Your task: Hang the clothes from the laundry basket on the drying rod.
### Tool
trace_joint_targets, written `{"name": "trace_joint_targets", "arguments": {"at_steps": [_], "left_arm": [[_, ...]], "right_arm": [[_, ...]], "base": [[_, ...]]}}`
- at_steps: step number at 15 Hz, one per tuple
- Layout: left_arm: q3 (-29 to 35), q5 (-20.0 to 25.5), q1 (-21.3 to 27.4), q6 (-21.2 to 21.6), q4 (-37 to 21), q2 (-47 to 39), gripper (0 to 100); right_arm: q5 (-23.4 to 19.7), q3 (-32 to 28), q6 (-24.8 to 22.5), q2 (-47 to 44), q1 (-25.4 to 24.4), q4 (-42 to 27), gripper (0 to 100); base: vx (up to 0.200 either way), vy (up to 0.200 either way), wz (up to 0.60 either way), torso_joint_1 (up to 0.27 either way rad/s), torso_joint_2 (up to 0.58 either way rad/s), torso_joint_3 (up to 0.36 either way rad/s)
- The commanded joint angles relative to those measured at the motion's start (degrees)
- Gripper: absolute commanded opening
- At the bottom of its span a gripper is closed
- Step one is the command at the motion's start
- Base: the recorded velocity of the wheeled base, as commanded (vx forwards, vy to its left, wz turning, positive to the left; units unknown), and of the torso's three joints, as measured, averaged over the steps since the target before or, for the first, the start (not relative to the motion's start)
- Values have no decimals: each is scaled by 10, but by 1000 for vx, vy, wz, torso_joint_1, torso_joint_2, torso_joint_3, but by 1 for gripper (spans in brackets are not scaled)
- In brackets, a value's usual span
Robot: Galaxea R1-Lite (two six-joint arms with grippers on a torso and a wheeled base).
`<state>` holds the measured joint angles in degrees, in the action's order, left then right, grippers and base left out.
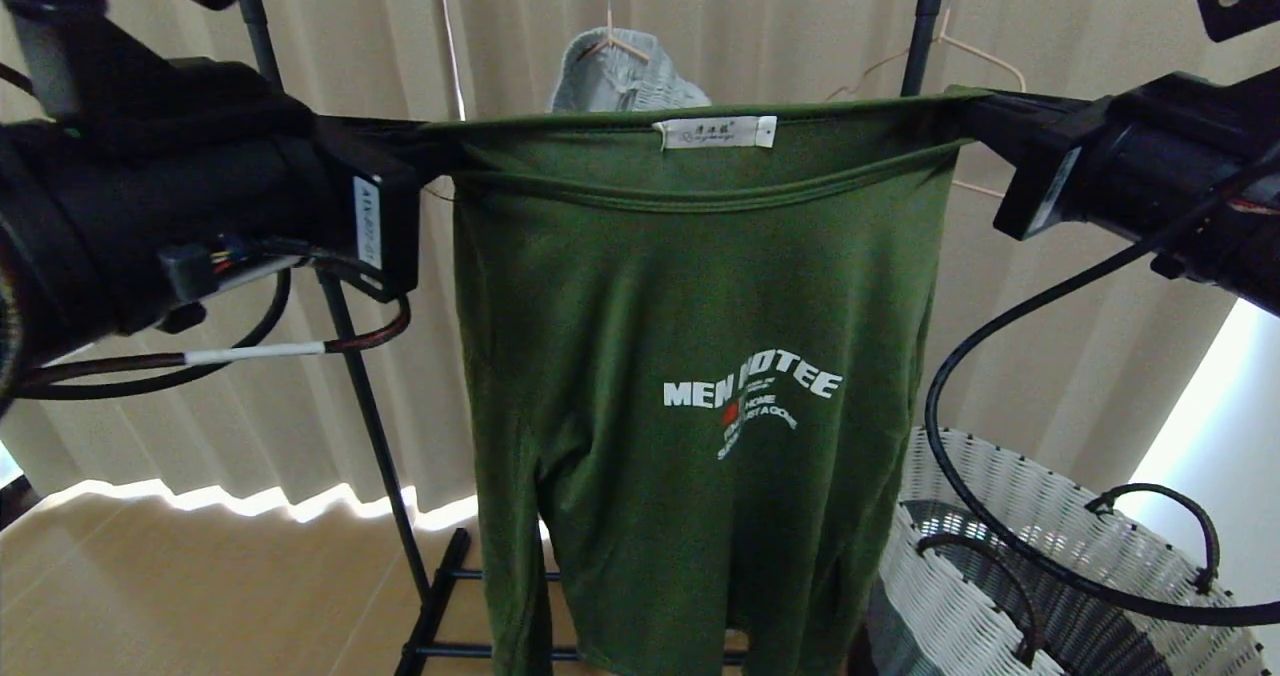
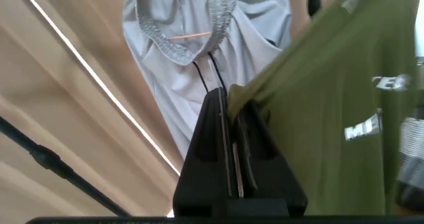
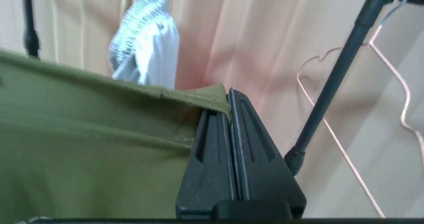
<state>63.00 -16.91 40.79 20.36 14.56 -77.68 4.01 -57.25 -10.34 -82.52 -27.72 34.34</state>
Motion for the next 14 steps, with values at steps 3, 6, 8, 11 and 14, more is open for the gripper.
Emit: {"name": "trace_joint_targets", "arguments": {"at_steps": [3, 6, 8, 11, 14], "left_arm": [[-29, -10, 3, -4, 11, -38, 0], [-27, -9, 3, -4, 30, -37, 0], [-30, -9, 3, -2, 42, -37, 0], [-30, -9, 3, -3, 43, -37, 0], [-30, -9, 3, -2, 43, -38, 0]], "right_arm": [[-1, 38, 1, 27, -2, 1, 0], [-1, 35, 0, 27, -2, -1, 0], [-1, 36, 0, 32, -1, -9, 0], [-1, 36, 0, 46, -1, -40, 0], [-1, 36, 0, 51, -1, -47, 0]], "base": [[0, 0, 0, 0, 0, 0], [0, 0, 0, 0, 0, 0], [0, 0, 0, 0, 0, 0], [0, 0, 0, 0, 0, 0], [0, 0, 0, 0, 0, 0]]}}
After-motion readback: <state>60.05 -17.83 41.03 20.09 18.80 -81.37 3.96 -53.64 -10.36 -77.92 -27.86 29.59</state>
